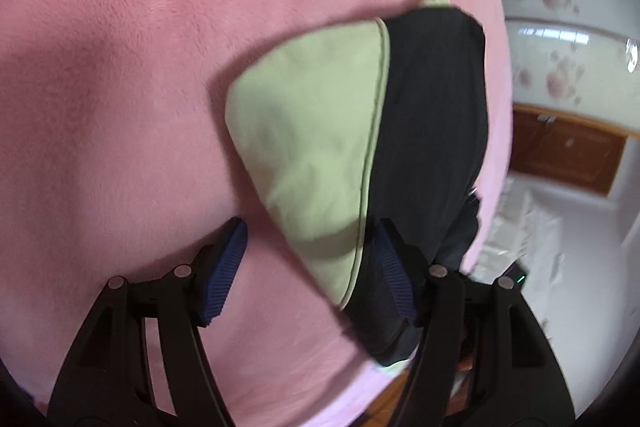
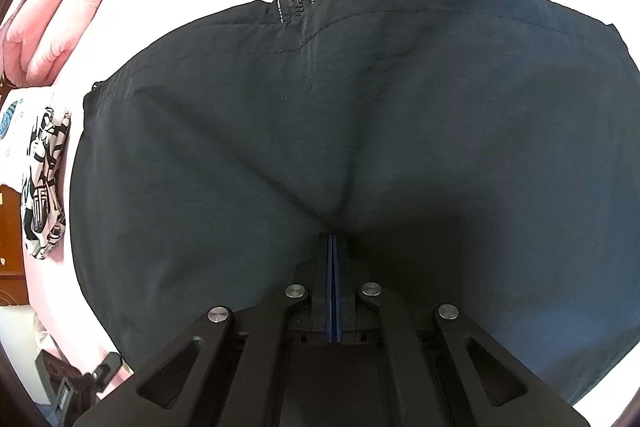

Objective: Fold large clothes

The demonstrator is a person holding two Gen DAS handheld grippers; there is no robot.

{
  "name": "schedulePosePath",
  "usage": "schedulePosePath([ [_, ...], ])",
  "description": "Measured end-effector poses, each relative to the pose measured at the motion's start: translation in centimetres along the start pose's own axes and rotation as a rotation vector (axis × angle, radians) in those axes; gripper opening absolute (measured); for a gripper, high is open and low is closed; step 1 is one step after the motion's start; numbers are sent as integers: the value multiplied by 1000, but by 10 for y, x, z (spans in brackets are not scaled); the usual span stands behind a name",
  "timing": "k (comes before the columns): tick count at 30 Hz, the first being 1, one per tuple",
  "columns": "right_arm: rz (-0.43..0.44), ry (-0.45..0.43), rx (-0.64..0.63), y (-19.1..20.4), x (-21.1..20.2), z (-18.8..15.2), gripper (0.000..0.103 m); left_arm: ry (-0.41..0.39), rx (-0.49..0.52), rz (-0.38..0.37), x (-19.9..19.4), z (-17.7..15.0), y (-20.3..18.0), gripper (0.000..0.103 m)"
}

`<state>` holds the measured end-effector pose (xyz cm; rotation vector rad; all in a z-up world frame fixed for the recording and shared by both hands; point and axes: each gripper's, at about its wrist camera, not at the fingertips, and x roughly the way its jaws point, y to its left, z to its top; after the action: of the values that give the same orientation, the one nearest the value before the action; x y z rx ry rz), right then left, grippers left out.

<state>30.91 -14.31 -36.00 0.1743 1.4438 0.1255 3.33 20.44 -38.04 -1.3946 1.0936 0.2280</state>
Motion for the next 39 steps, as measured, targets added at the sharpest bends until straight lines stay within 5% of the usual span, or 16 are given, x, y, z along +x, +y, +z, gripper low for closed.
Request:
schedulePosePath([
  [6, -3, -10, -6, -3, 2, -3, 0, -121, -41, -112, 9, 18, -6, 63],
  [9, 2, -20, 5, -4, 2, -5, 0, -127, -8, -43, 19, 18, -18, 33],
  [12, 33, -33, 36, -9, 1, -8, 0, -180, -1, -39, 13, 10, -21, 16],
  [20, 170, -49, 70, -33, 3, -16, 0, -291, 213, -178, -48, -35, -83, 10],
  [27, 291, 48, -51, -54, 7, -16, 0, -400, 605, -173, -63, -143, -201, 8],
  [31, 408, 116, -14, -78, 13, -15, 0, -367, 731, -215, -38, -211, -259, 8],
  [39, 671, 203, 154, -139, 33, -22, 0, -209, 992, -131, 42, -327, -319, 8],
])
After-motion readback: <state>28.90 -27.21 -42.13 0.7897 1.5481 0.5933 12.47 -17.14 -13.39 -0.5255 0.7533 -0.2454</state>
